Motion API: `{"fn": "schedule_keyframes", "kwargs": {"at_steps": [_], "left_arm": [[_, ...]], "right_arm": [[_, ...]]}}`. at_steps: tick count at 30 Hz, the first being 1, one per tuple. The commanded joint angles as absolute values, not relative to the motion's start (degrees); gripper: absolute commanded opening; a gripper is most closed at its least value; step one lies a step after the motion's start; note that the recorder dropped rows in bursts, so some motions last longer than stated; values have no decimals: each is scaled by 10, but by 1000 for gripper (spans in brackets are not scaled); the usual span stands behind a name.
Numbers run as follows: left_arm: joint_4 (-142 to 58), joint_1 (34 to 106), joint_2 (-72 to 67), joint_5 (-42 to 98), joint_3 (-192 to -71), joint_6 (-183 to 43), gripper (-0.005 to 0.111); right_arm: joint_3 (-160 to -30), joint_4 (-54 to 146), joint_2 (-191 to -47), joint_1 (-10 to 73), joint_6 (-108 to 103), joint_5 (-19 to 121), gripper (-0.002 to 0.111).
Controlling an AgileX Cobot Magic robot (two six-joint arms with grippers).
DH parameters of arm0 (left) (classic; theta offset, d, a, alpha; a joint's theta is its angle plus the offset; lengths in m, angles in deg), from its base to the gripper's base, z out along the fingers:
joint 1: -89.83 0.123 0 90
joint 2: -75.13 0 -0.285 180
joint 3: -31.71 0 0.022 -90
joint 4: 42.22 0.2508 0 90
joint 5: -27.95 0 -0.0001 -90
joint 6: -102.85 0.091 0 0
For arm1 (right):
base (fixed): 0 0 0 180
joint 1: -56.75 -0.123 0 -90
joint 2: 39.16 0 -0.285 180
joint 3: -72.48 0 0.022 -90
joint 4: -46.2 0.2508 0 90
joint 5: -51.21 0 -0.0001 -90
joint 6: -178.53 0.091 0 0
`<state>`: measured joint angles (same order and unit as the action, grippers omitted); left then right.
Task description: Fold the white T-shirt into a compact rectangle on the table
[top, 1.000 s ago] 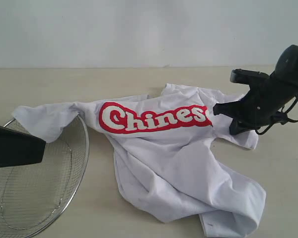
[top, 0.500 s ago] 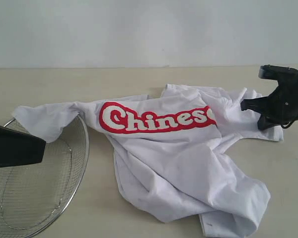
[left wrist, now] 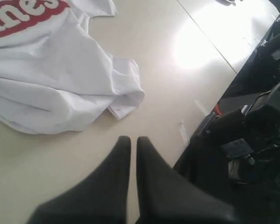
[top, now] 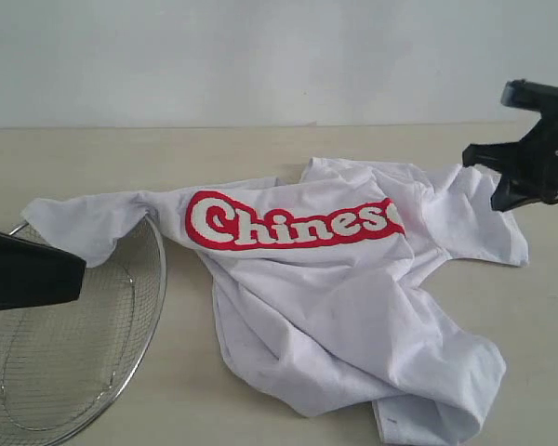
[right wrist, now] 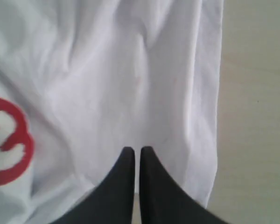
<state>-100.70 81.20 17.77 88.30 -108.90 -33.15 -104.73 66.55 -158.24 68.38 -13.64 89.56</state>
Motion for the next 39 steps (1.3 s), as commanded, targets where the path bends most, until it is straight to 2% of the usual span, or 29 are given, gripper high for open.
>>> {"fn": "schedule_keyframes", "kwargs": {"at_steps": [1,8,11,15,19,22,30,32,35,39], "left_arm": [[-1020,812,183,871,-1088,-311,5],[-1098,812,183,872,-1088,-272,5],[-1152,812,186,955,-1088,-252,5],[-1160,812,238,979,-1081,-299,5],[-1072,812,314,979,-1050,-387,5],[-1054,812,333,979,-1019,-411,5],[-1064,812,333,976,-974,-401,5],[-1067,812,333,943,-974,-399,5],[-1040,812,331,823,-974,-405,5],[-871,812,308,710,-974,-522,5]], "right_arm": [[-980,758,-1457,687,-159,885,0],[-894,833,-1274,656,-191,920,0],[-848,834,-1184,599,-185,942,0],[-782,834,-1107,508,-179,945,0],[-668,833,-1094,426,-149,863,0],[-613,834,-1094,406,-140,850,0],[-535,843,-1094,326,-118,766,0],[-535,848,-1094,315,-126,759,0],[-541,850,-1094,309,-141,756,0],[-544,849,-1094,309,-142,748,0]]}}
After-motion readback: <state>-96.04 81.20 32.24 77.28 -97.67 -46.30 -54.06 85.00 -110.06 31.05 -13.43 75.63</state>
